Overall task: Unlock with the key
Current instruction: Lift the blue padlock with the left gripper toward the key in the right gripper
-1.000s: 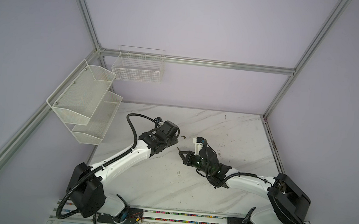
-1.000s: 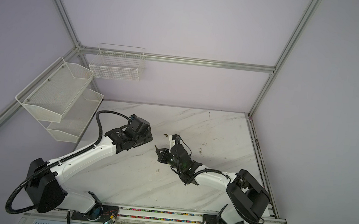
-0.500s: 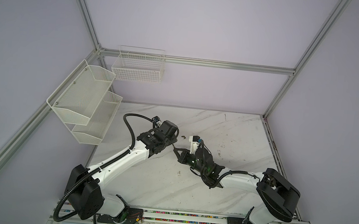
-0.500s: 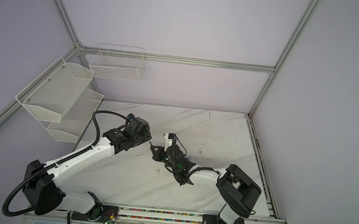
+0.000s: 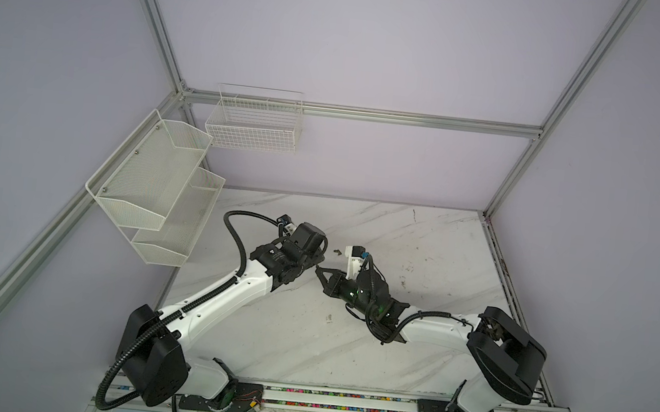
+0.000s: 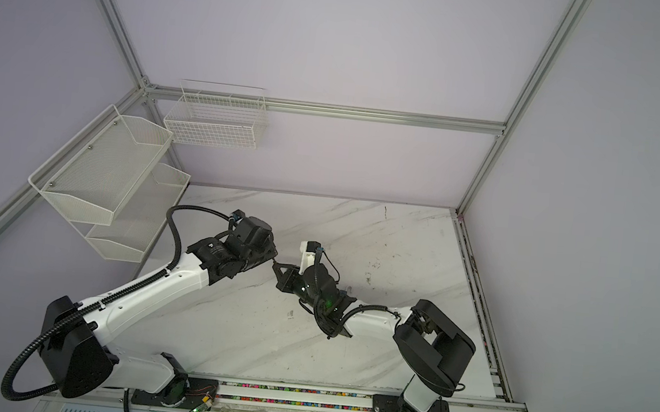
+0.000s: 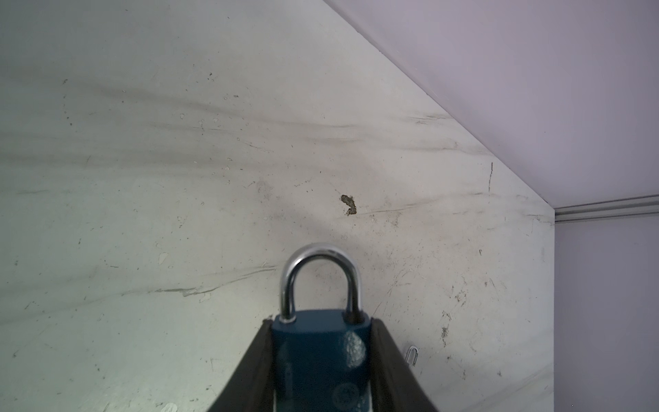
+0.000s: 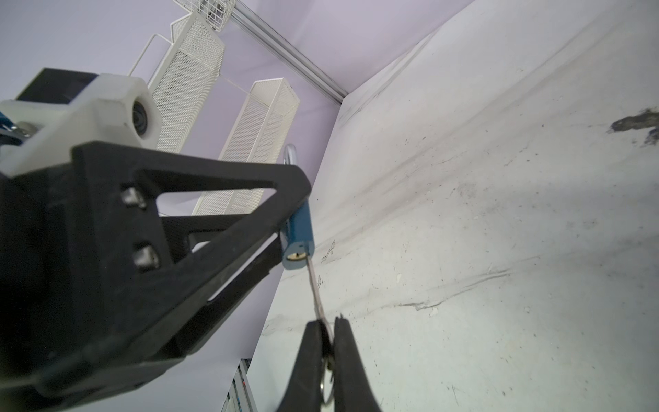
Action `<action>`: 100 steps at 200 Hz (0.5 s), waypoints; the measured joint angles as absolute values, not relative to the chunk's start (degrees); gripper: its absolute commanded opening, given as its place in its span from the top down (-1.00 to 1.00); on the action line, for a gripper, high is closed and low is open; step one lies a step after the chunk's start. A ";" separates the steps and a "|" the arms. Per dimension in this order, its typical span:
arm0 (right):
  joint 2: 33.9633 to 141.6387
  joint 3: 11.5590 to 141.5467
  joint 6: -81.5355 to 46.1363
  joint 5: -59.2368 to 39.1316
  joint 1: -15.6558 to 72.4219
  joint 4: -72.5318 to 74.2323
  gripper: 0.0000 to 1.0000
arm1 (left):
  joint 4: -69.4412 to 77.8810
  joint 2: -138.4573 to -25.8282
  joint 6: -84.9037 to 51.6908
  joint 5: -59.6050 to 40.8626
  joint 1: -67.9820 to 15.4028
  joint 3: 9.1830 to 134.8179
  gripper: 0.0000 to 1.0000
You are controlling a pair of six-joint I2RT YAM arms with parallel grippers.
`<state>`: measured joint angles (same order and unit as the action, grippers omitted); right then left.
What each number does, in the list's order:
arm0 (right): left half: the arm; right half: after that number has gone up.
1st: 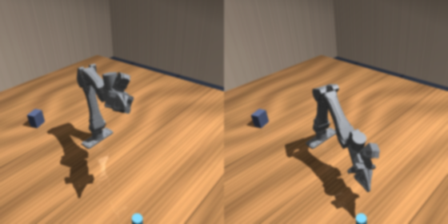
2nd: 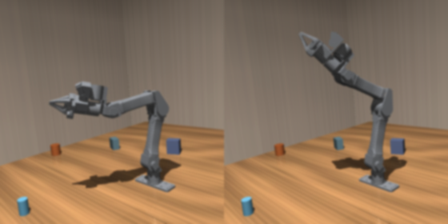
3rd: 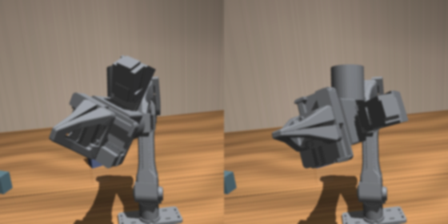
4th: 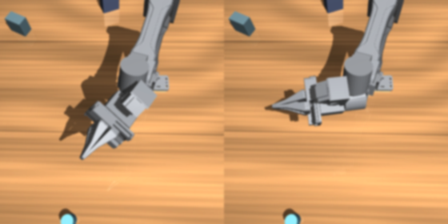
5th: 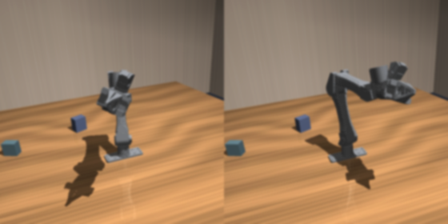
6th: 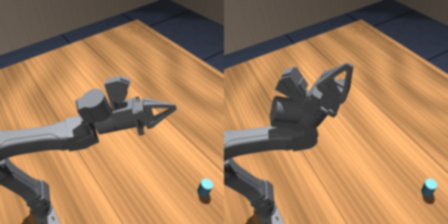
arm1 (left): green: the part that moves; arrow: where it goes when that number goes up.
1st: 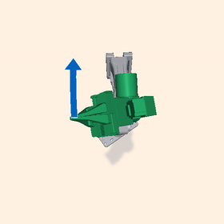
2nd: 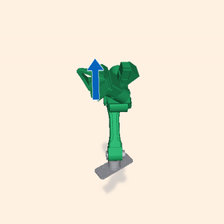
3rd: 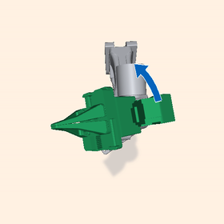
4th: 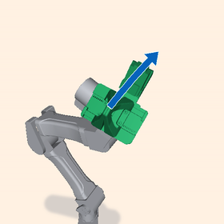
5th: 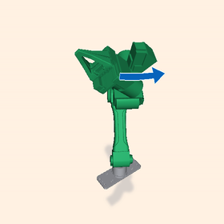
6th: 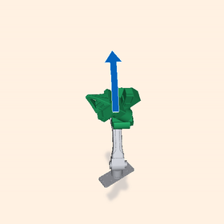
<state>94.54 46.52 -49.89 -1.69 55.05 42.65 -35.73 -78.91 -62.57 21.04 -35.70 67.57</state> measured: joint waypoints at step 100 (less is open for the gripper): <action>95.42 47.37 -49.91 -1.85 55.96 43.46 1.00 | -35.22 -78.11 -64.03 21.34 -35.70 67.22 0.96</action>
<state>95.42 47.37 -49.91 -1.85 55.96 43.46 -35.22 -78.11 -64.03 21.34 -35.70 67.22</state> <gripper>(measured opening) 0.080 0.359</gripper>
